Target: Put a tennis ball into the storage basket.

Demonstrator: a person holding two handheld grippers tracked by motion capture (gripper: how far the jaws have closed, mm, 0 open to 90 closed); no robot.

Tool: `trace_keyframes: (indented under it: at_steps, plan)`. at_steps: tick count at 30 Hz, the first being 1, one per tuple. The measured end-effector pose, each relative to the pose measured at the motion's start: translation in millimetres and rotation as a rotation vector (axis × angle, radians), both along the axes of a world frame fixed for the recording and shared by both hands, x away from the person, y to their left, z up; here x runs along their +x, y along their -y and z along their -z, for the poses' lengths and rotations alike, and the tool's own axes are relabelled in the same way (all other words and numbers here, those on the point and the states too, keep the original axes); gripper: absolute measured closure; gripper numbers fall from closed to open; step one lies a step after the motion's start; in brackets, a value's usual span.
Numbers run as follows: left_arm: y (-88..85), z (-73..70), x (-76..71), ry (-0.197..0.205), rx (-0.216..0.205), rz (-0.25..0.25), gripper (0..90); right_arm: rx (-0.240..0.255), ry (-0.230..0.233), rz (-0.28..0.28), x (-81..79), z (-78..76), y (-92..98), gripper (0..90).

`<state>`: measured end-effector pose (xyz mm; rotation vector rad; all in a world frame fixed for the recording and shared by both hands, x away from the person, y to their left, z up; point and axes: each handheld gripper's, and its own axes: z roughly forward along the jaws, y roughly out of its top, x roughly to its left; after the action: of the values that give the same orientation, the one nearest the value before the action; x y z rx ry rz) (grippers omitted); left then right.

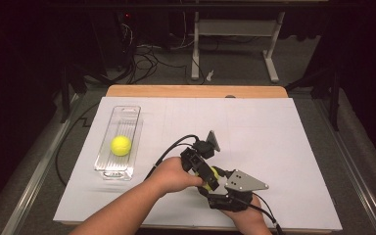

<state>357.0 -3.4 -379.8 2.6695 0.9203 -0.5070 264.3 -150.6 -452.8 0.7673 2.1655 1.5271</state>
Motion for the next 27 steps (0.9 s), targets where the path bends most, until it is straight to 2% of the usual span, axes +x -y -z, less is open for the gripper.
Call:
trace_keyframes:
  at_steps: [20, 27]
  plan:
    - [-0.1, -1.3, -1.4, 0.013, 0.017, 0.006, 26.3, -0.009, 0.032, -0.004, -1.2, 1.8, -2.5, 26.0]
    - [-0.6, -2.1, -1.6, 0.017, 0.020, 0.004, 26.3, -0.010, 0.030, -0.002, -1.7, 2.1, -3.3, 24.0]
